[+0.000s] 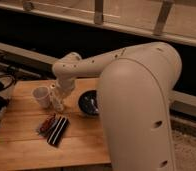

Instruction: Knock the bottle over

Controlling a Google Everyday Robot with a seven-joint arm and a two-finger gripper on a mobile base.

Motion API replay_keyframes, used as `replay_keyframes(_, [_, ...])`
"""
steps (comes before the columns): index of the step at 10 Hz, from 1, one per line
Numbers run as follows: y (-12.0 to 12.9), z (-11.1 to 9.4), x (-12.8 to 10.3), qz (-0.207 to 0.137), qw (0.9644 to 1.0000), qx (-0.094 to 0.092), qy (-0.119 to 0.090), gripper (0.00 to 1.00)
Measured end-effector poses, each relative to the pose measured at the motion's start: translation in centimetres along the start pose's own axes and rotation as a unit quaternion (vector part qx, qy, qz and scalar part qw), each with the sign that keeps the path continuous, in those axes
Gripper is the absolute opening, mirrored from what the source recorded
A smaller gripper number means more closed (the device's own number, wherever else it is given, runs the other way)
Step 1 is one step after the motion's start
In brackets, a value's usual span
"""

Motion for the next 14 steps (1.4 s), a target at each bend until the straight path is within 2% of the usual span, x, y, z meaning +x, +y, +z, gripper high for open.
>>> replay_keyframes(1, [-0.3,-0.2,-0.6,0.004,1.0000,0.005,-0.003,0.08])
replay_keyframes(3, [-3.3,-0.4,-3.7,0.017,0.9995,0.019,-0.020,0.08])
replay_keyframes(5, [-4.0,-0.3,-6.2,0.019,0.9991,0.015,-0.036,0.08])
replay_keyframes(6, [-4.3,-0.1,-8.3,0.021,0.9984,0.001,-0.053,0.08])
replay_keyframes(9, [-1.7,0.7,-10.5,0.008,0.9952,-0.061,-0.076,0.08])
replay_keyframes(11, [2.6,1.7,-11.7,-0.018,0.9874,-0.129,-0.090,0.08])
replay_keyframes(13, [5.8,2.5,-11.4,-0.045,0.9796,-0.175,-0.088,0.08])
replay_keyframes(14, [7.7,2.7,-10.2,-0.061,0.9770,-0.188,-0.079,0.09])
